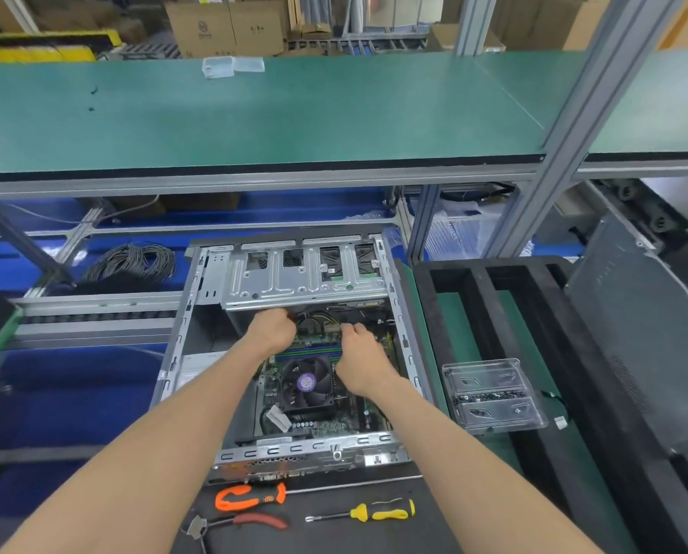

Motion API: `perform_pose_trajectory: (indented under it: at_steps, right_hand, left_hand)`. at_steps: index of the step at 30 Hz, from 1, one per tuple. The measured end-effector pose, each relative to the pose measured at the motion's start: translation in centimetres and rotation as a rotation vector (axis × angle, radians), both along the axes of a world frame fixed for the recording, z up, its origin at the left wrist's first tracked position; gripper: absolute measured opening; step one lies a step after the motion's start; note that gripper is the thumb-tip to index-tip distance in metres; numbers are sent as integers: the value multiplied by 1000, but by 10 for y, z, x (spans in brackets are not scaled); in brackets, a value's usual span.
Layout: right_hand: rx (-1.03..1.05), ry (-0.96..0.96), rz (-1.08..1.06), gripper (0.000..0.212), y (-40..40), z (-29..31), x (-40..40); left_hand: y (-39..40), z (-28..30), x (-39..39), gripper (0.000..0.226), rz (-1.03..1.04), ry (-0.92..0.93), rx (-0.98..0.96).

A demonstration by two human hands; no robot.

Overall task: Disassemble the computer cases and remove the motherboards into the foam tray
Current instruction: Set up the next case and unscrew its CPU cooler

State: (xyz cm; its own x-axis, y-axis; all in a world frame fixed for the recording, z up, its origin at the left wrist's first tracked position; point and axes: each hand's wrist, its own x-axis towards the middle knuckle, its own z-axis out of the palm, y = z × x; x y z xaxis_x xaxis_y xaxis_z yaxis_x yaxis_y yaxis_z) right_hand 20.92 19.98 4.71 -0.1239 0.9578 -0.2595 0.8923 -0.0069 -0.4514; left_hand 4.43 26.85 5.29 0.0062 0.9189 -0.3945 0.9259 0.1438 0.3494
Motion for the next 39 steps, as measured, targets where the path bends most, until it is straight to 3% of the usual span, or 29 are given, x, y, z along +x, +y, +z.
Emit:
perform_pose_trajectory:
  at_steps: [5, 8, 11, 19, 23, 34, 39]
  right_hand:
    - [-1, 5, -28, 60, 19, -9, -8]
    - [-32, -32, -10, 60, 27, -16, -12]
    - [-92, -52, -2, 58, 35, -23, -12]
    - [-128, -99, -57, 25, 51, -29, -15]
    - [-135, -106, -51, 10, 52, -31, -15]
    - [-136, -89, -51, 11, 51, -29, -15]
    - [-150, -74, -63, 18, 50, -29, -15]
  left_hand:
    - [4, -3, 17, 16, -50, -41, -38]
    - [11, -15, 21, 40, -90, 9, -15]
    - [15, -25, 23, 47, -91, 61, -10]
    - [19, -39, 24, 41, -98, 72, 34]
    - [14, -40, 27, 32, -158, 153, 174]
    - [9, -38, 25, 17, -230, 177, 338]
    - [12, -36, 28, 16, -116, 108, 350]
